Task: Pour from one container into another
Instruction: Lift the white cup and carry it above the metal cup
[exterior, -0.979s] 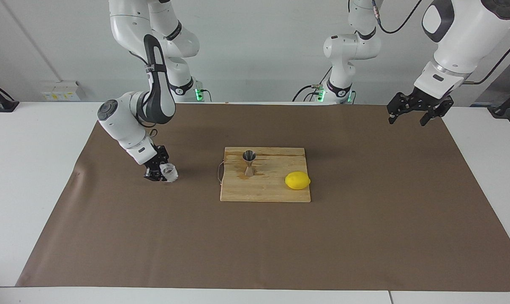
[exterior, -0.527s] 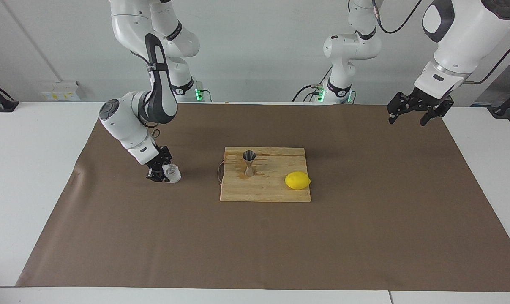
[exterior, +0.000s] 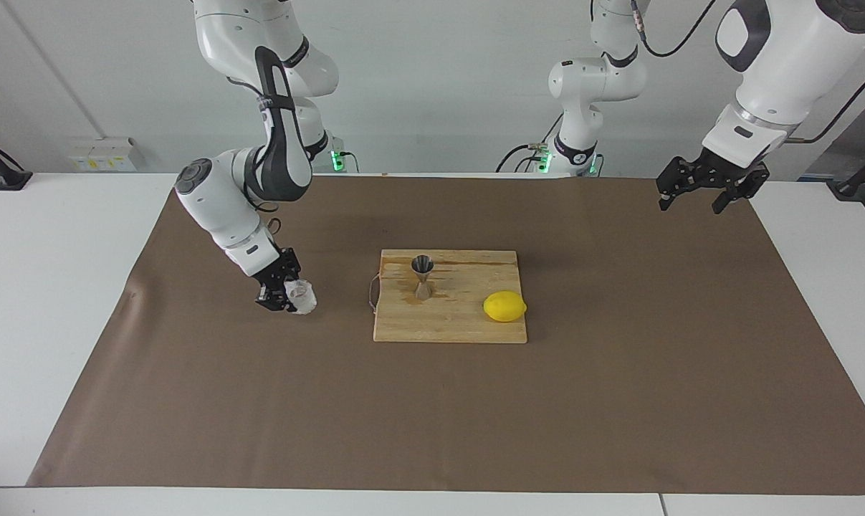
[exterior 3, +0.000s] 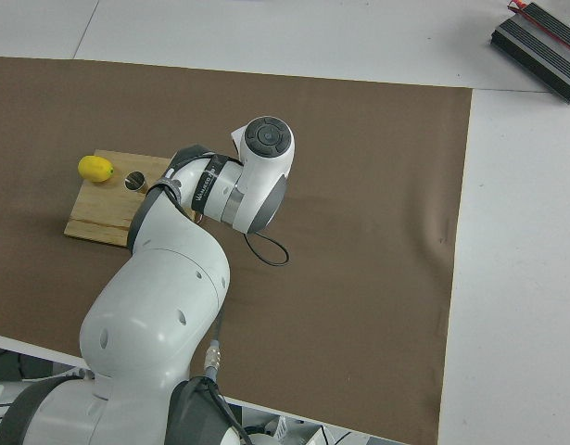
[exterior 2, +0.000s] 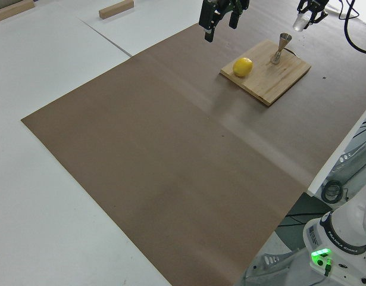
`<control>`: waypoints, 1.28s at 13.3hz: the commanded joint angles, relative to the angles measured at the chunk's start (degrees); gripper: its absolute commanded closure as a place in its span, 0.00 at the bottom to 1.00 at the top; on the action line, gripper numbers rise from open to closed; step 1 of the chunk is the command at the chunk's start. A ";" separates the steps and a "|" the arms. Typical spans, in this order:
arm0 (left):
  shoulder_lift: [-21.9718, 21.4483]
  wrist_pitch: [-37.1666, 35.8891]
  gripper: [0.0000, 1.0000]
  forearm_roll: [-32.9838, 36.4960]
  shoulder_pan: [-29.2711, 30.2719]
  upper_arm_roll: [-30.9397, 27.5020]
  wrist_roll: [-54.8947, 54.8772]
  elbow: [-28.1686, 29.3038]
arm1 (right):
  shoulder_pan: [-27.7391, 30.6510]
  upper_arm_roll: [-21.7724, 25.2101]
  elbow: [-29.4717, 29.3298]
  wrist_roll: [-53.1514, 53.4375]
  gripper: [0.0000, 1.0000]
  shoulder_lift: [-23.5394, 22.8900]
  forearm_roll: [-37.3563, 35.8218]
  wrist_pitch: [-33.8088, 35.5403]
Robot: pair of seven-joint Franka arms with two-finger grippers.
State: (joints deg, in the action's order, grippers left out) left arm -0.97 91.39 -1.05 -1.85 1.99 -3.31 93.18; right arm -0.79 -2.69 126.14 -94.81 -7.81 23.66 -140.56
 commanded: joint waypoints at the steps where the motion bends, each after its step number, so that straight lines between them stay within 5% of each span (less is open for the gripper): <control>1: -1.32 0.01 0.00 -0.71 0.62 0.30 0.59 1.22 | -1.40 -0.21 -0.54 2.52 1.00 1.65 1.74 0.02; 8: -1.32 0.01 0.00 -0.62 0.62 0.30 0.59 1.22 | -5.80 -0.21 -2.64 10.86 1.00 4.47 0.60 1.25; 17: -1.32 0.01 0.00 -0.62 0.62 0.30 0.59 1.22 | -14.67 -0.30 -13.10 33.17 1.00 2.53 -18.97 9.59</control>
State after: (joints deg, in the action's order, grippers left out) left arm -0.97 91.39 -1.05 -1.85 1.99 -3.30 93.18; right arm -14.04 -2.96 115.61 -65.84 -4.19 8.55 -132.87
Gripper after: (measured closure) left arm 0.000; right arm 0.515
